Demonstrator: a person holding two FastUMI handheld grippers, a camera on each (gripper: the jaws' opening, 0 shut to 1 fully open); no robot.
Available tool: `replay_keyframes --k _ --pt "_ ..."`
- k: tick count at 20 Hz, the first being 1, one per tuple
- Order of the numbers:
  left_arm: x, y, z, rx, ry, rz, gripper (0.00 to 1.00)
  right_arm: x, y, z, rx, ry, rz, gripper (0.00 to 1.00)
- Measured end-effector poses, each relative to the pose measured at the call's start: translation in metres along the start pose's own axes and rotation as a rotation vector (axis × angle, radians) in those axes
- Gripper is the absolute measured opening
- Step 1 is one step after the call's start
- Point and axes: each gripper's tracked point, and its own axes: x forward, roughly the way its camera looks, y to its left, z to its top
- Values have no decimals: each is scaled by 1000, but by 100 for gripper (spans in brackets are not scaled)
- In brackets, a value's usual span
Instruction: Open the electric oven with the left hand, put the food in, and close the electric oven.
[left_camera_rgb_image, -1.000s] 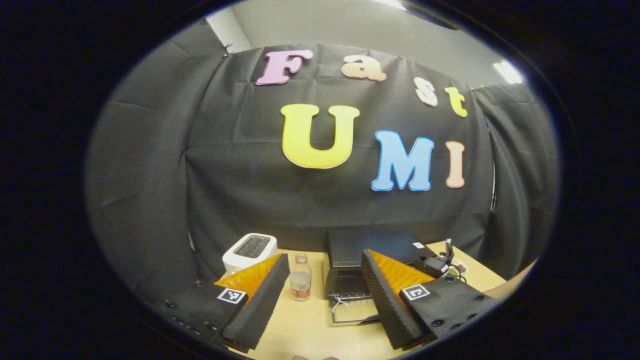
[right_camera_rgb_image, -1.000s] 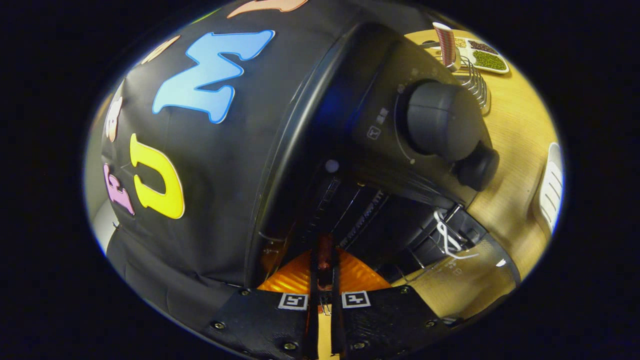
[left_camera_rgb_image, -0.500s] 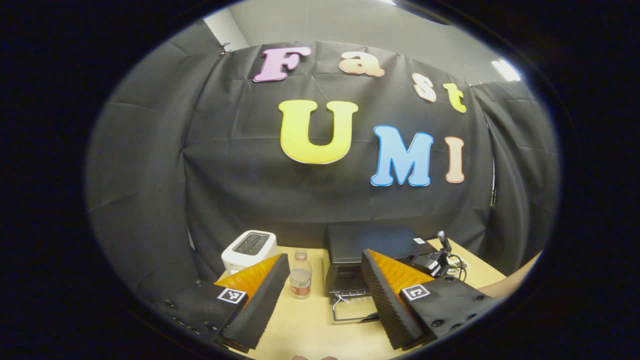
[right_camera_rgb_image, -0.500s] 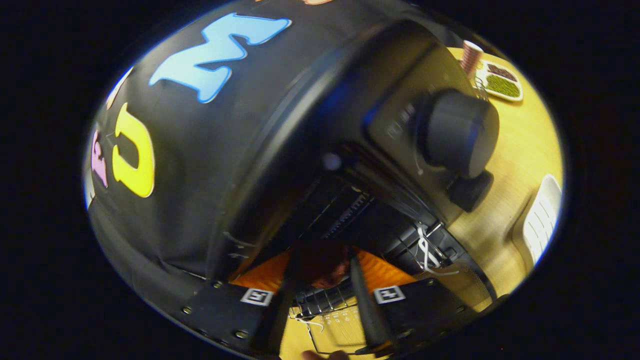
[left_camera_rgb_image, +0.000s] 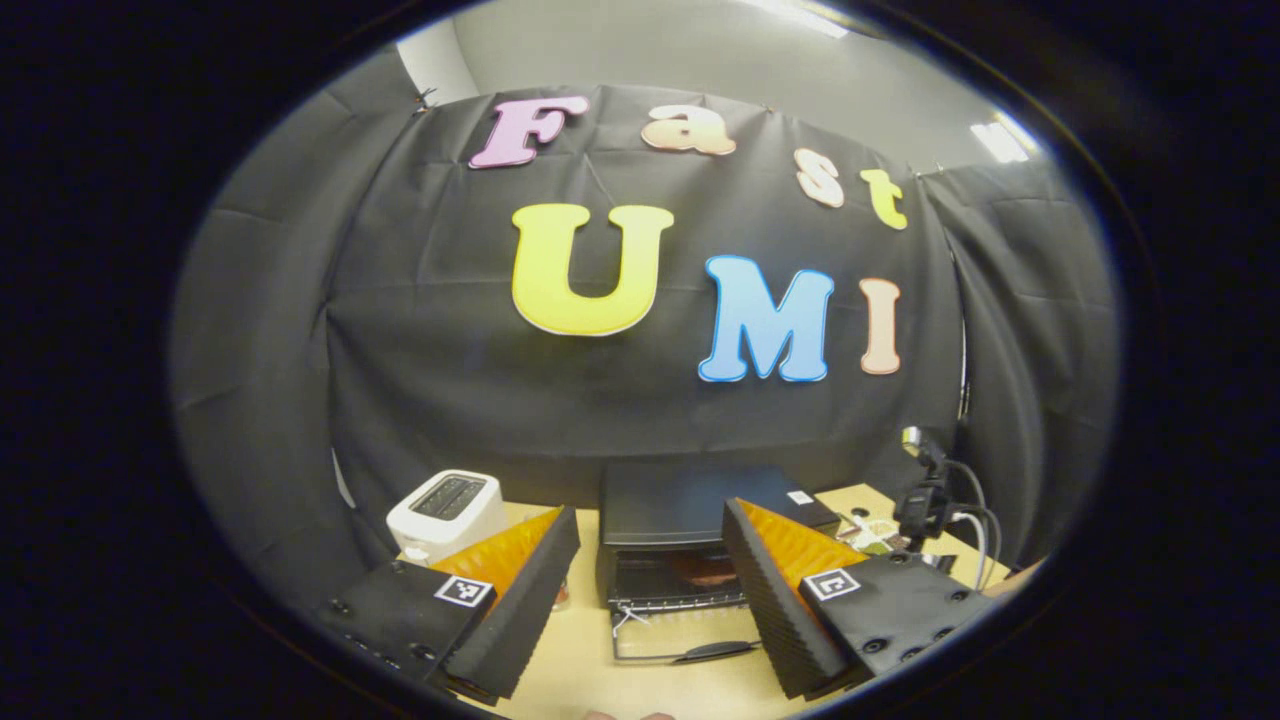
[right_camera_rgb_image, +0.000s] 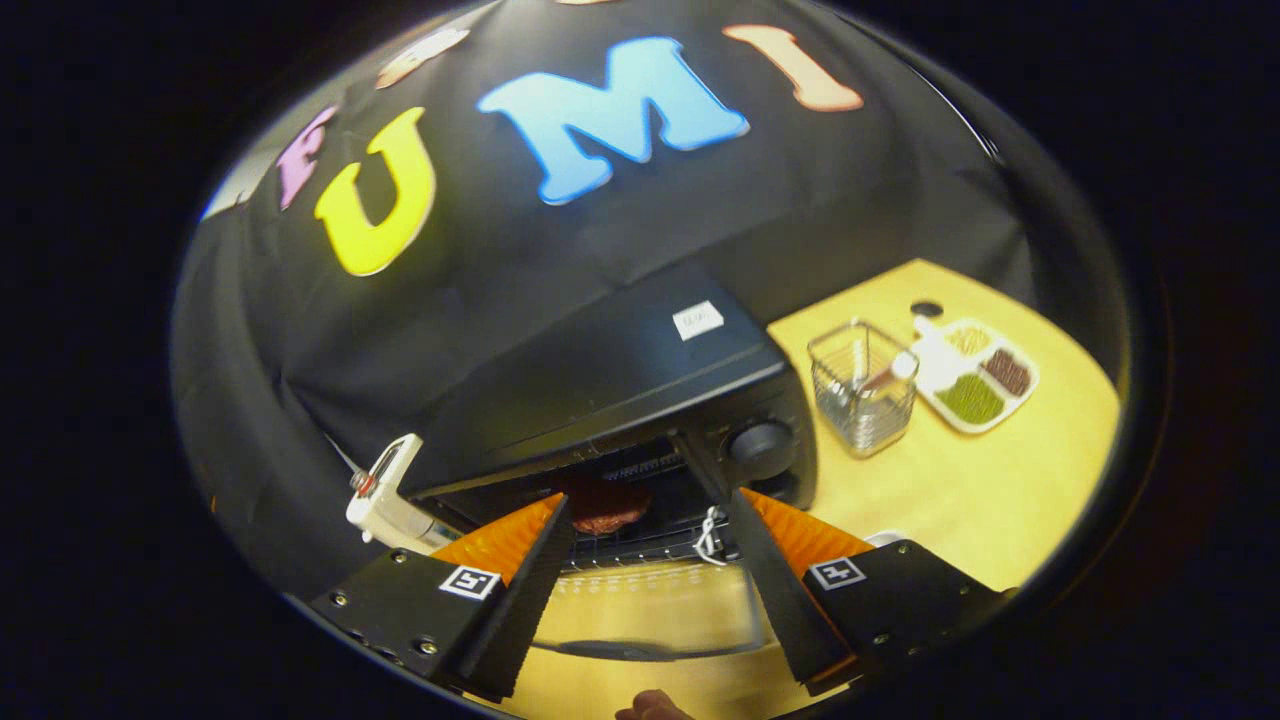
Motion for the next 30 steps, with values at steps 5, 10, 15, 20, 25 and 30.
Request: replay_keyframes --k 5,10,15,20,25,30 --pt "10 -32 10 25 -34 -5 100 -95 -14 88 -216 -223 -9 96" --pt "10 -65 25 3 -81 3 100 -160 -21 146 -244 -377 -46 96" --pt "1 -87 37 47 -125 23 100 -201 -31 179 -248 -470 -87 96" --pt "2 -97 24 56 -96 34 100 -208 -41 178 -263 -464 -94 96" --pt "8 -101 -6 66 -28 25 100 -202 -42 170 -274 -441 -77 96" --pt "24 -101 -80 36 170 27 100 -190 -46 158 -253 -386 -54 96"
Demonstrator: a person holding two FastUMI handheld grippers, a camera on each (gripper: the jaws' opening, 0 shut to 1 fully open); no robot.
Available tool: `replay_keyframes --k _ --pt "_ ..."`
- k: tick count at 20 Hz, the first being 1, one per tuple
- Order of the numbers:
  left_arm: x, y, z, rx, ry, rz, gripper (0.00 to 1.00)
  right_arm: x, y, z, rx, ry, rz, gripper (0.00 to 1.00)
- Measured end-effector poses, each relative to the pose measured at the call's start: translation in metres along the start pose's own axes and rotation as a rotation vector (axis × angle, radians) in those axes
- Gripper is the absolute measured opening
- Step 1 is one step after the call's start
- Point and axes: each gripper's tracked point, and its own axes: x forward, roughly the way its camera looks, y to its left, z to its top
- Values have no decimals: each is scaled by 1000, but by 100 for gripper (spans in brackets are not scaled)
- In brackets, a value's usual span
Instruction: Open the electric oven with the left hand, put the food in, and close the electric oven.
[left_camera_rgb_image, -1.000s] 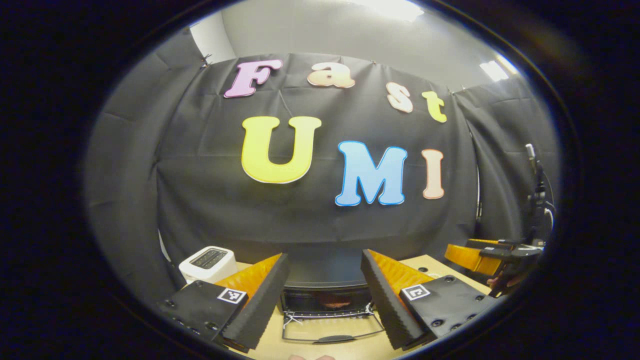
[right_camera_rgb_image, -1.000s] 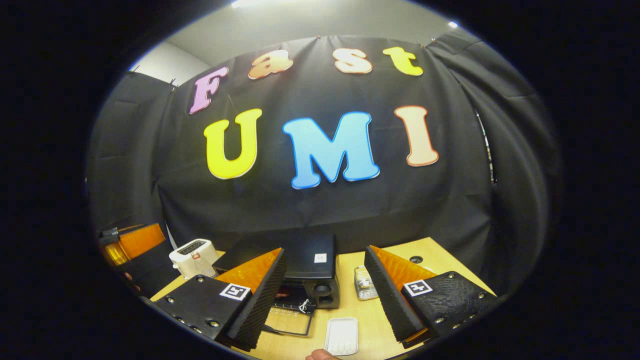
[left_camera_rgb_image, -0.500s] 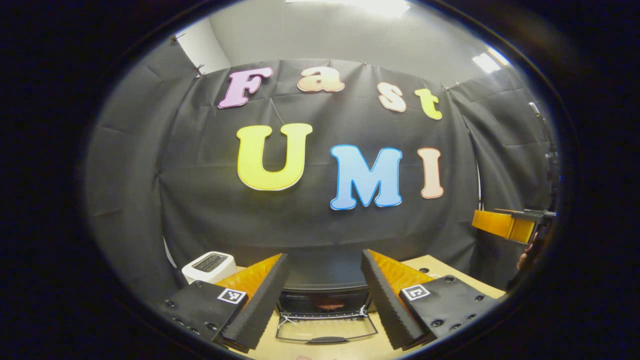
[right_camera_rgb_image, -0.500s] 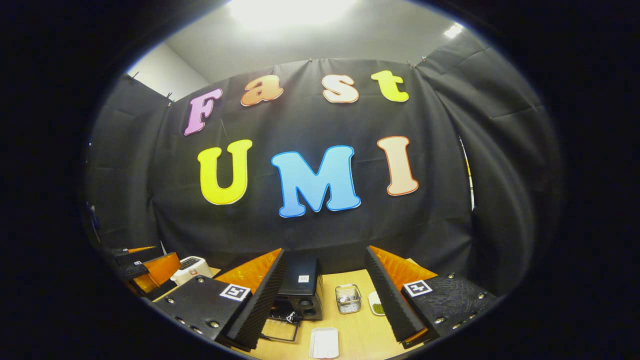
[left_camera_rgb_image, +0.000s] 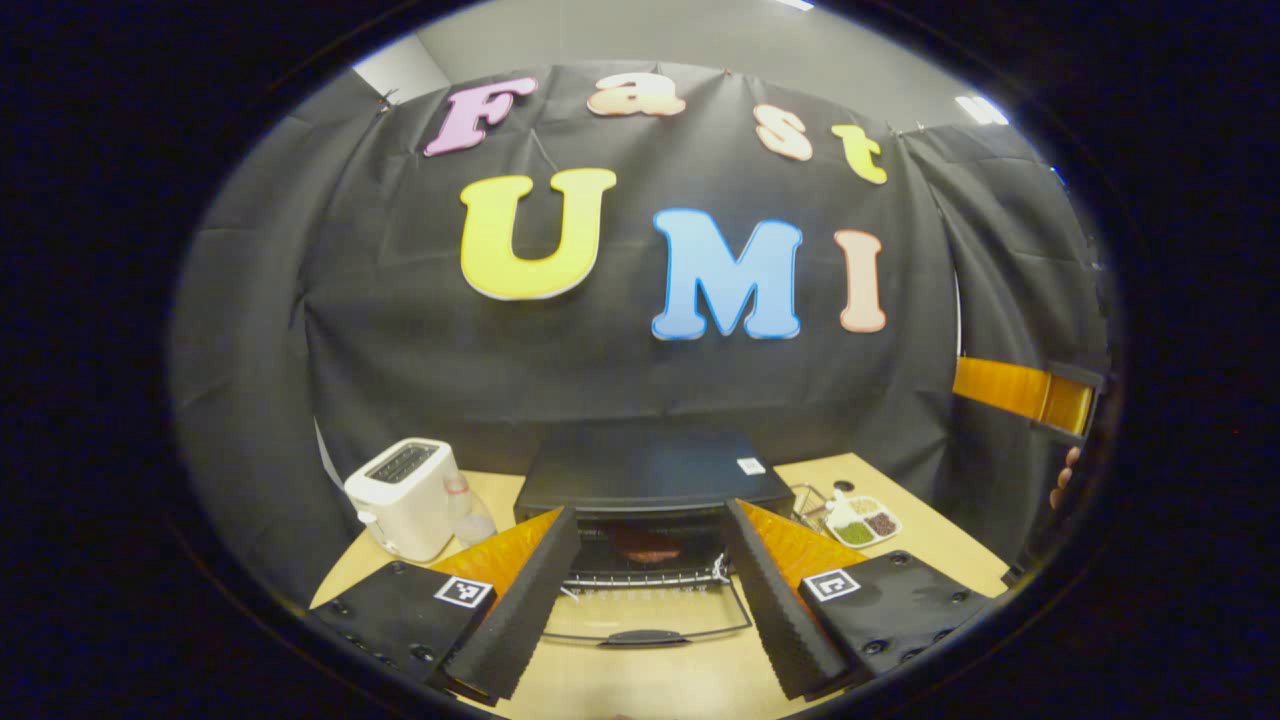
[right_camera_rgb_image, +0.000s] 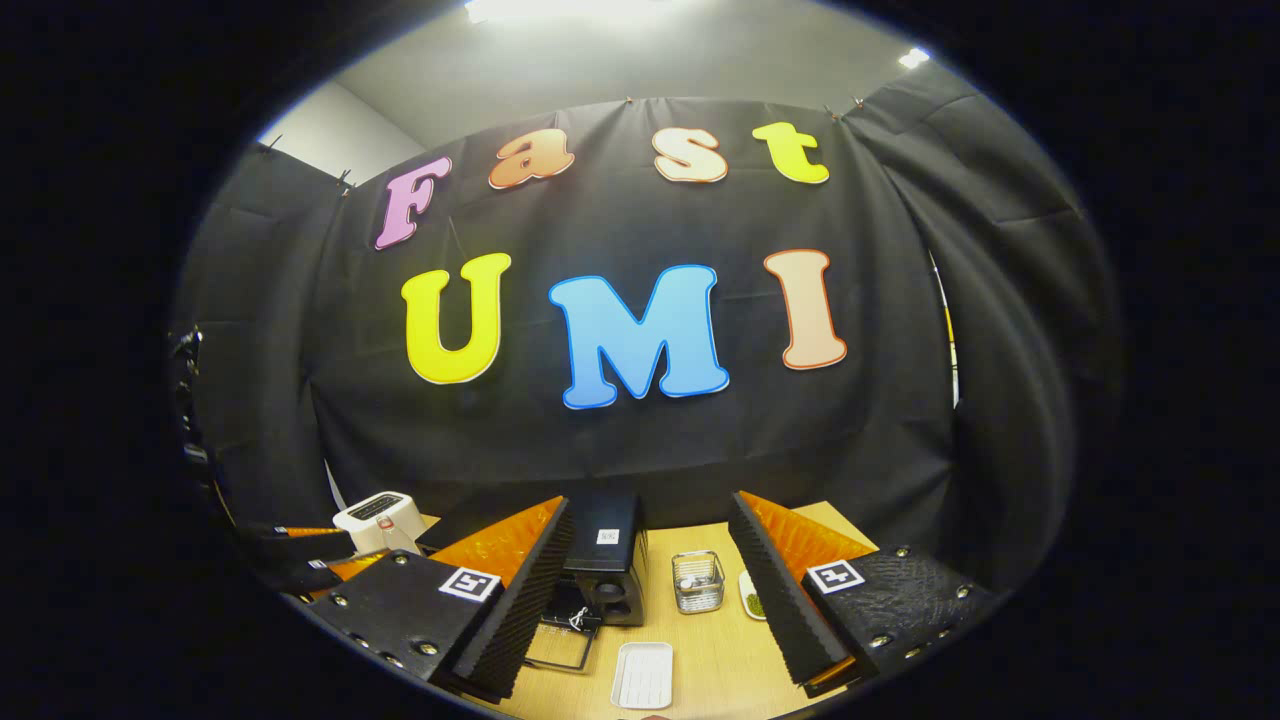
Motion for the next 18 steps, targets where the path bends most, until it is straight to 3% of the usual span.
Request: replay_keyframes --k 5,6,7,10,11,14,18 --pt "30 3 -94 48 246 16 97 -1 -12 -20 18 43 -13 96" --pt "33 5 -108 40 288 22 92 -2 -18 -28 26 57 -22 96" --pt "29 7 -116 32 325 17 100 -2 -25 -34 41 68 -32 96" --pt "42 14 -161 21 445 29 92 -5 -51 -57 91 120 -83 96" --pt "44 15 -179 5 497 30 100 -6 -60 -64 110 138 -103 96" --pt "49 21 -233 -68 657 25 98 -13 -88 -77 140 164 -168 96" --pt "67 23 -260 -30 740 18 100 -18 -109 -88 130 185 -221 96"
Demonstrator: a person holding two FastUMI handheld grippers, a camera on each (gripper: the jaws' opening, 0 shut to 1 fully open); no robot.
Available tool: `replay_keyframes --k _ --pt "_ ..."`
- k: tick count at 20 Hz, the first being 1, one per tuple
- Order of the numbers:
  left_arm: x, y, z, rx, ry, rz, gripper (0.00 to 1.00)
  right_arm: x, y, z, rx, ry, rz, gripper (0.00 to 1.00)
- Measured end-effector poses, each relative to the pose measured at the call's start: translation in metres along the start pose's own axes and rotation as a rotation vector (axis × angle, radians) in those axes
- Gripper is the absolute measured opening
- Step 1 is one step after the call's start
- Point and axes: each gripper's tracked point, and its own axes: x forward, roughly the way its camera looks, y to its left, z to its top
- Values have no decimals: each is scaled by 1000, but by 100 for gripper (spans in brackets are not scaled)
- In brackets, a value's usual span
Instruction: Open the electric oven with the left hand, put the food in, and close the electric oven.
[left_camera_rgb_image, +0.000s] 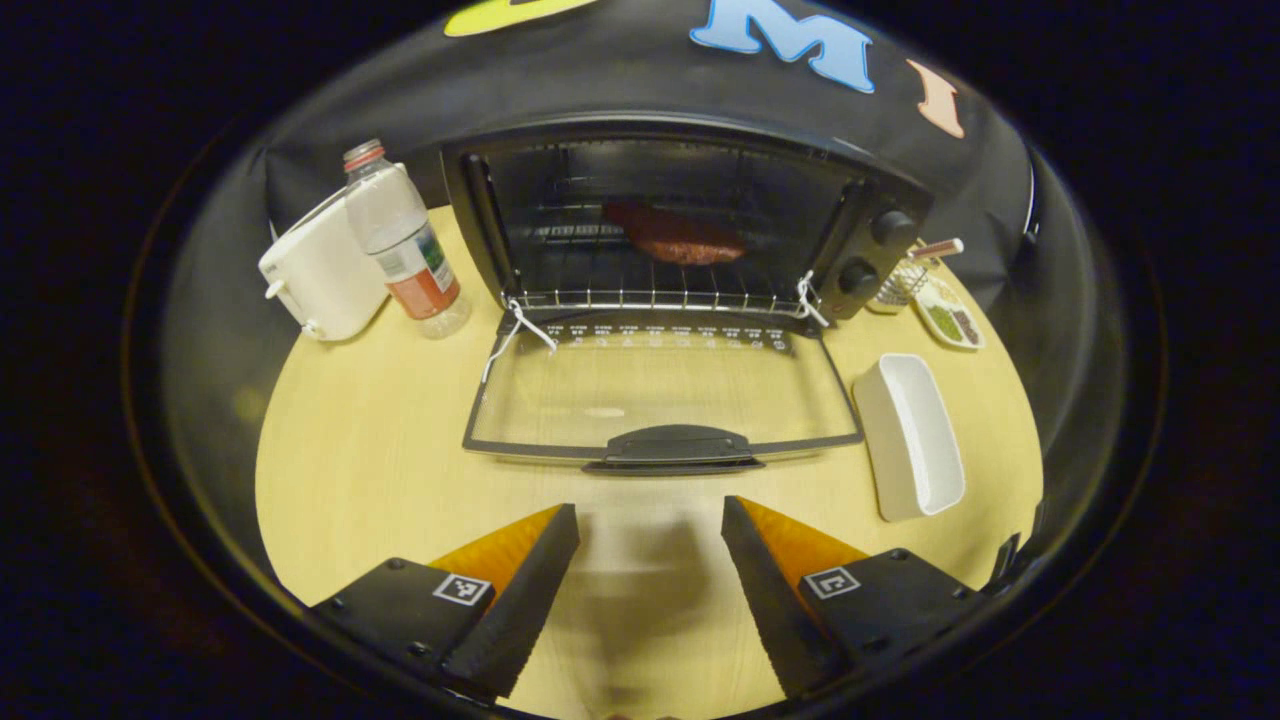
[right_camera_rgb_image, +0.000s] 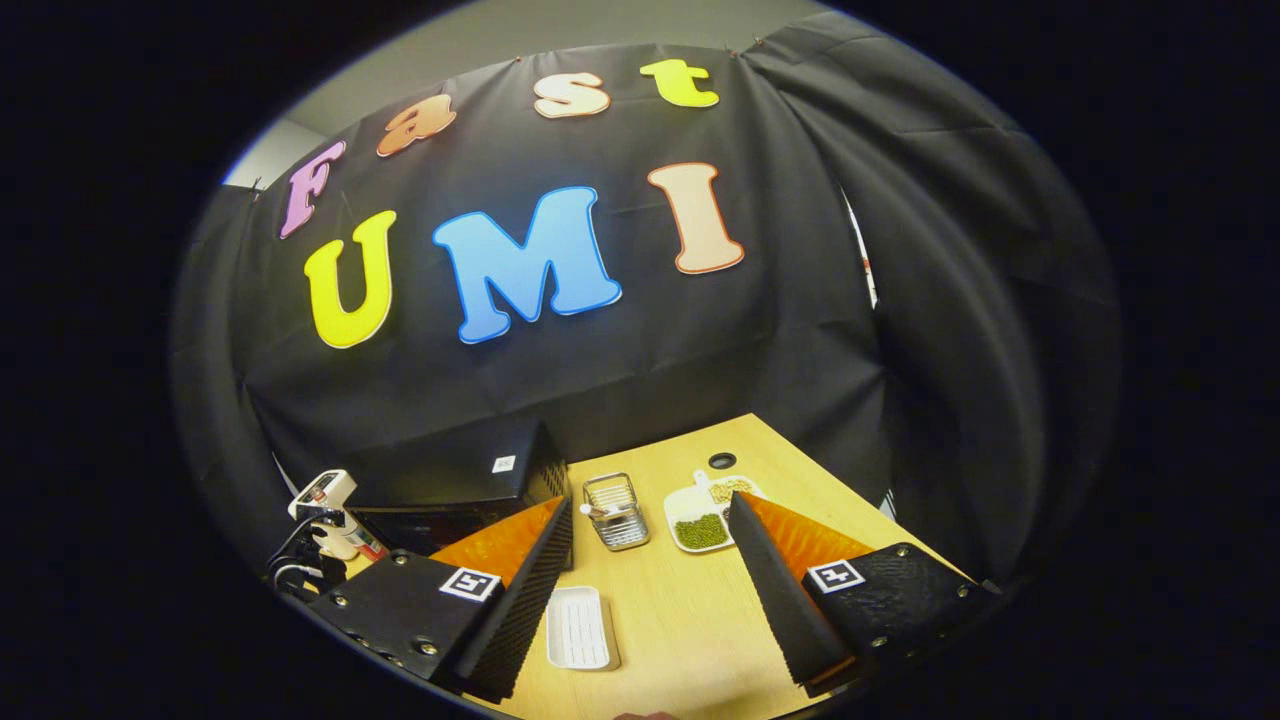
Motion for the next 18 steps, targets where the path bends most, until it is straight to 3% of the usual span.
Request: replay_keyframes --k 4,11,14,15,18 --pt "23 -2 -9 0 84 -1 98 0 -2 -8 2 15 -11 96" --pt "47 1 -6 -13 132 2 100 3 2 -17 -29 50 -4 96" --pt "52 1 -5 26 149 8 100 4 6 -17 -49 52 -2 96" --pt "51 1 -4 30 150 8 93 5 7 -15 -50 52 -3 96" --pt "50 1 -4 26 158 3 100 7 15 -15 -44 54 0 96"
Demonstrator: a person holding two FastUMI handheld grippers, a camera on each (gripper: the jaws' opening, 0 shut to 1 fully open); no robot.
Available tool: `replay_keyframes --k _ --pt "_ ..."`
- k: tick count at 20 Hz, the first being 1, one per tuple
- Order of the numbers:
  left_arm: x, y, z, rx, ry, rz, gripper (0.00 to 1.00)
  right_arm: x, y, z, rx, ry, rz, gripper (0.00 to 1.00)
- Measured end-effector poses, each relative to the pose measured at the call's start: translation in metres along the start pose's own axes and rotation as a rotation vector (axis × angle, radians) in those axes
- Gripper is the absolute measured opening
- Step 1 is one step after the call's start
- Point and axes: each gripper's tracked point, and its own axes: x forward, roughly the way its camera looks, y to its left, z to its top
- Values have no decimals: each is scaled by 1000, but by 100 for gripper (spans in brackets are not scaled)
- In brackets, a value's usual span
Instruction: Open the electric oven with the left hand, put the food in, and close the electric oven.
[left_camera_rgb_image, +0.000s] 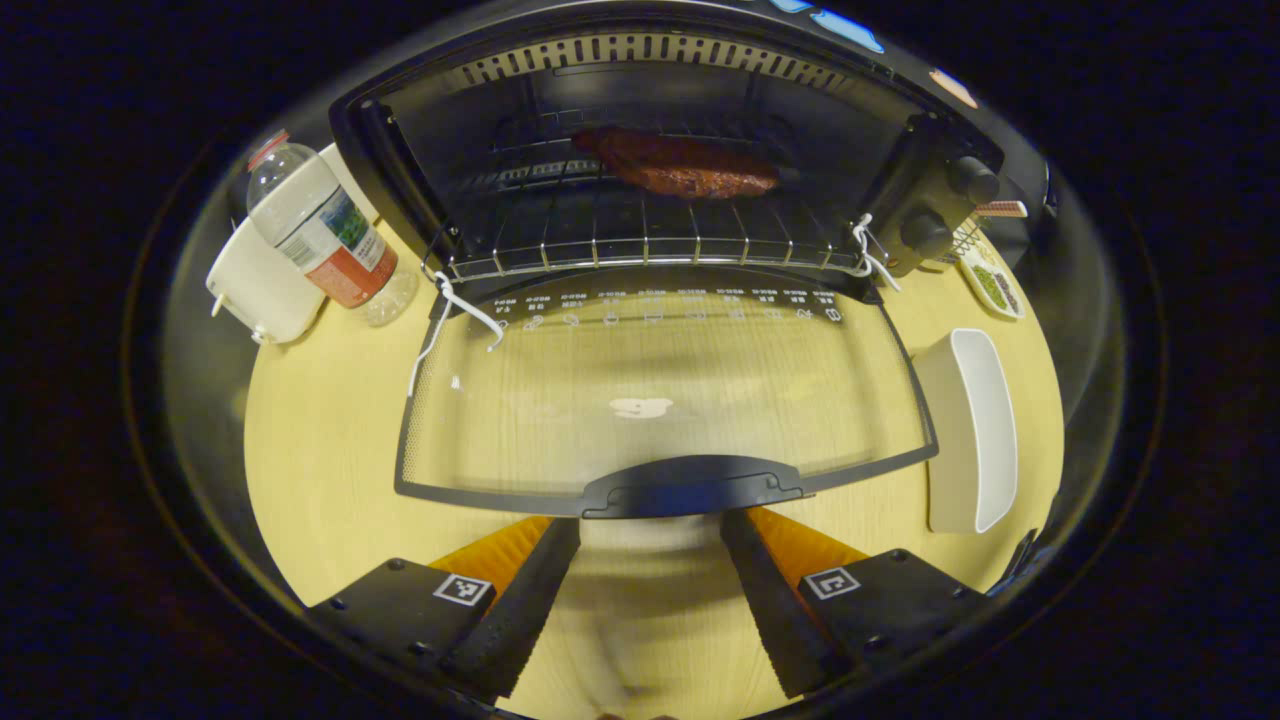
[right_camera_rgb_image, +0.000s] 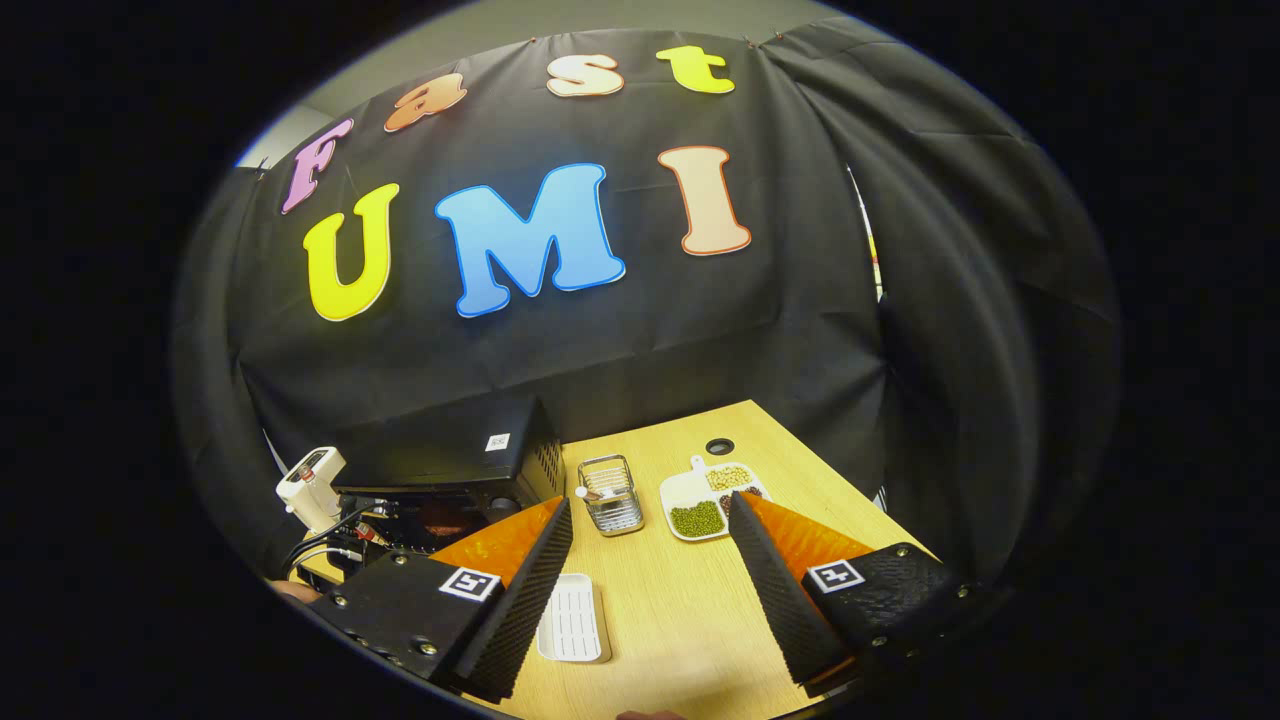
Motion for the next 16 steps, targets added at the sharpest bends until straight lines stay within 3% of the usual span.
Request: replay_keyframes --k 9,16 --pt "-53 -2 17 40 -164 -31 100 -1 32 0 -14 1 53 96" --pt "-72 -1 28 26 -217 -40 100 -6 38 3 -11 -15 75 96"
